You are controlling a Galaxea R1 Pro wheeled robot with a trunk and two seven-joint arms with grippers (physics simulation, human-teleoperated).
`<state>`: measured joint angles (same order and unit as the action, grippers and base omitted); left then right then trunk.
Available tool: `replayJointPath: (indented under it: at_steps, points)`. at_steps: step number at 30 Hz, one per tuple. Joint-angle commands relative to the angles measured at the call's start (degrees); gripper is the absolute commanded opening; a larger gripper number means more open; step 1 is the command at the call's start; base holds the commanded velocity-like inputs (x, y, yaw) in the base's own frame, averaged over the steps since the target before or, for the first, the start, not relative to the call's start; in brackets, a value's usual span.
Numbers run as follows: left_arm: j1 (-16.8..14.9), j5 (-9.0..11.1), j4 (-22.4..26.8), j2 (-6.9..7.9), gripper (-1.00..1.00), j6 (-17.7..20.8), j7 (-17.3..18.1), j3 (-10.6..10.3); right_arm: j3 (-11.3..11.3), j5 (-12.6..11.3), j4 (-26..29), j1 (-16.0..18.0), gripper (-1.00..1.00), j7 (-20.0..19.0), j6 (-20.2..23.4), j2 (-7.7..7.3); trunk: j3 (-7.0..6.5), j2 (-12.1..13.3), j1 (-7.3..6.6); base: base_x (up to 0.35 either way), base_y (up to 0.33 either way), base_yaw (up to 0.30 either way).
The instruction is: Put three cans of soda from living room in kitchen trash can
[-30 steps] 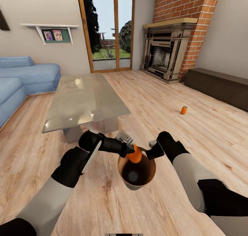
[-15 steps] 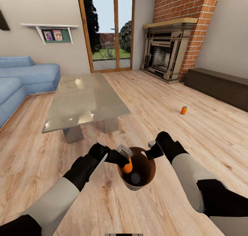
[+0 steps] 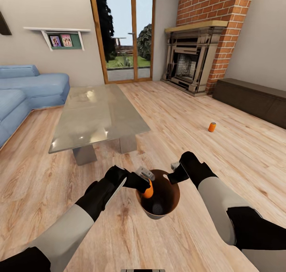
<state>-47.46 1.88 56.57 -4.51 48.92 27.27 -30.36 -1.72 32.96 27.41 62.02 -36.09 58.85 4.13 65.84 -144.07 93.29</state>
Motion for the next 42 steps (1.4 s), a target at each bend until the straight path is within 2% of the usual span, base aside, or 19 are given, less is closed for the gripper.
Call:
replayJointPath:
  at_steps: [1,11,12,15,23,28,30,31,32,33,35,38,39,40,42]
  points:
    - [0.0,-3.28,-2.51,0.04,-1.0,-0.83,-0.67,0.04,0.14,-3.78,-0.06,0.03,-1.0,-0.46,1.15,0.02,-0.01,0.0,-0.01,0.0,0.0,0.0]
    - [-0.01,-3.28,-2.6,-0.2,-1.0,-0.84,-0.73,-0.18,0.11,-3.78,-0.06,0.03,-1.0,-0.47,1.15,0.01,-0.01,0.0,-0.01,0.0,0.0,0.0]
    - [-0.01,-3.28,-2.6,-0.25,1.0,-0.84,-0.73,-0.26,0.12,-3.78,-0.06,0.03,-1.0,-0.47,1.15,0.01,-0.01,0.0,-0.01,0.0,0.0,0.0]
    - [0.04,-3.33,-2.59,-0.37,1.0,-0.87,-0.77,-0.95,0.2,-3.78,-0.07,0.03,-1.0,-0.47,1.15,-0.03,-0.01,0.0,-0.01,0.0,0.0,0.0]
    - [0.05,-3.19,-2.51,-0.31,1.0,-0.84,-0.81,-1.25,0.24,-3.78,-0.08,0.03,-1.0,-0.47,1.15,-0.02,-0.01,0.0,-0.01,0.0,0.0,0.0]
    - [0.08,-2.98,-0.16,0.11,1.0,-0.79,-0.77,-1.16,0.28,-3.78,-0.08,0.02,-1.0,-0.47,1.15,-0.02,-0.01,0.0,-0.01,0.0,0.0,0.0]
    - [0.28,-2.92,4.18,0.21,1.0,-0.57,-0.75,-1.03,0.29,-3.78,-0.09,0.03,-1.0,-0.47,1.15,-0.01,-0.01,0.0,-0.01,0.0,0.0,0.0]
    - [0.67,-2.93,9.47,0.29,1.0,-0.24,-0.71,-0.93,0.29,-3.78,-0.12,0.03,-1.0,-0.46,1.15,-0.01,-0.01,0.0,-0.01,0.0,0.0,0.0]
    - [1.01,-2.96,12.33,0.34,1.0,-0.05,-0.7,-0.9,0.3,-3.78,-0.13,0.03,-1.0,-0.44,1.15,-0.02,-0.01,0.0,-0.01,0.0,0.0,0.0]
    - [2.33,-2.97,17.64,0.5,1.0,0.8,-0.68,-0.81,0.32,-3.78,-0.14,0.02,-1.0,-0.42,1.15,-0.04,-0.01,0.0,-0.01,0.0,0.0,0.0]
    - [5.09,-2.94,24.47,0.79,1.0,2.68,-0.61,-0.7,0.41,-3.78,-0.15,0.02,-1.0,-0.42,1.15,-0.08,-0.01,0.0,-0.01,0.0,0.0,0.0]
    - [7.62,-2.9,29.86,1.42,1.0,4.05,-0.53,-0.28,0.56,-3.78,-0.16,0.03,-1.0,-0.45,1.15,-0.23,-0.01,0.0,-0.01,0.0,0.0,0.0]
    - [8.26,-2.88,31.24,2.11,1.0,4.28,-0.49,0.84,0.58,-3.81,-0.16,0.0,-1.0,-0.49,1.15,-0.37,-0.01,0.0,-0.01,0.0,0.0,0.0]
    - [8.7,-2.84,32.12,2.71,1.0,4.26,-0.41,3.85,0.58,-3.83,-0.16,-0.02,-1.0,-0.52,1.15,-0.5,-0.01,0.0,-0.01,0.0,0.0,0.0]
    - [8.98,-2.81,32.69,3.1,1.0,4.18,-0.34,7.6,0.54,-3.85,-0.16,-0.03,-1.0,-0.53,1.15,-0.61,-0.01,0.0,-0.01,0.0,0.0,0.0]
